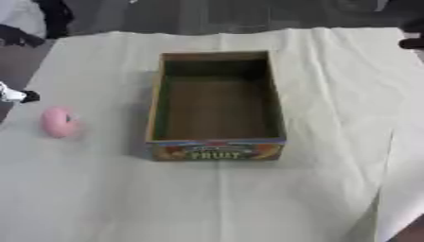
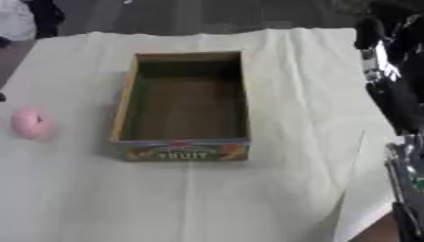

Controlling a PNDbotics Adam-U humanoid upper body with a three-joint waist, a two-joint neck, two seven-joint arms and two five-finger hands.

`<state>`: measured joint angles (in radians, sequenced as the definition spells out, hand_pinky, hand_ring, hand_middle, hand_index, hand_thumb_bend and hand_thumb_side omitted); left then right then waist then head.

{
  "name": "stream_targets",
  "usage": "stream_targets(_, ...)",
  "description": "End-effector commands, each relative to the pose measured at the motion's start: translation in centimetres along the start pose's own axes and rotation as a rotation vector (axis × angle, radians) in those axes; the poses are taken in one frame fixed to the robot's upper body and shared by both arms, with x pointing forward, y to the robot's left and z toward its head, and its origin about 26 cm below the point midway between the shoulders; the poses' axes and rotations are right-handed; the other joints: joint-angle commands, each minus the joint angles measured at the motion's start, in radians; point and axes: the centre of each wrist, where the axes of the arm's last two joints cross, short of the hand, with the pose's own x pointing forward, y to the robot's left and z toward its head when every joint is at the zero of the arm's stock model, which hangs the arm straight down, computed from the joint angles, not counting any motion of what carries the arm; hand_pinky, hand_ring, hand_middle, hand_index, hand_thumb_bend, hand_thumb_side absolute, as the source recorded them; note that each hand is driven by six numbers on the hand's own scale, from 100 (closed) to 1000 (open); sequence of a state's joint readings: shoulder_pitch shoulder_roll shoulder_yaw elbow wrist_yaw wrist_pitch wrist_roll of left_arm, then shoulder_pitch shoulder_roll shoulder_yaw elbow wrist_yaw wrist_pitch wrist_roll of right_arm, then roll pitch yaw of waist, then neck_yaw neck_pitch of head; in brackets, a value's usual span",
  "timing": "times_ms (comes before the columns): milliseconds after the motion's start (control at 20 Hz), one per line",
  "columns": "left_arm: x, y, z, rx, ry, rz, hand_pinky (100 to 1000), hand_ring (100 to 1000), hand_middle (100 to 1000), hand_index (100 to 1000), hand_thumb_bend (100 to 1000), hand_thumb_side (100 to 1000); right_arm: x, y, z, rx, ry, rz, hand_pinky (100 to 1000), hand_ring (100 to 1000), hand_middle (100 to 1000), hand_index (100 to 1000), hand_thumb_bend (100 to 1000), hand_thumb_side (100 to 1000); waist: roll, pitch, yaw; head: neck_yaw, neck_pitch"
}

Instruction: Pick up objects on the table and place them in the box.

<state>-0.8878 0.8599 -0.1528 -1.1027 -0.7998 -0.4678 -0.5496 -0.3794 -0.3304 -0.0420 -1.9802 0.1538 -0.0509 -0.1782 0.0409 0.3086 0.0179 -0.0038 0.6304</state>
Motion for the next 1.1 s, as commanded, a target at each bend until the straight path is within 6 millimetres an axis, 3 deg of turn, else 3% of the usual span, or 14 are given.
stream_targets(50, -0.7, 1.1, 0.7, -0.058, -0.014, -0.012, 874, 876, 848, 993, 617, 519, 0.7, -0.5, -0.5, 0.004, -0.035, 0.008, 671, 736, 608, 802, 291, 679, 0.002, -0.017, 0.001, 0.002, -0.007)
stream_targets(650, 0.4, 2.1, 1.0, -0.166, -0.141, 0.036, 869, 861, 832, 942, 569, 465, 0.7, -0.4, -0.4, 0.003, -0.03, 0.005, 671, 736, 607, 802, 289, 682, -0.001, -0.019, 0.004, 0.003, -0.003)
stream_targets(1100, 1.8, 1.1, 0.3, -0.223, -0.188, -0.003, 860, 848, 800, 914, 579, 439, 0.7, -0.4, -0.5, 0.0, -0.031, -0.001, 671, 736, 607, 801, 286, 681, -0.004, -0.017, 0.003, 0.006, -0.002)
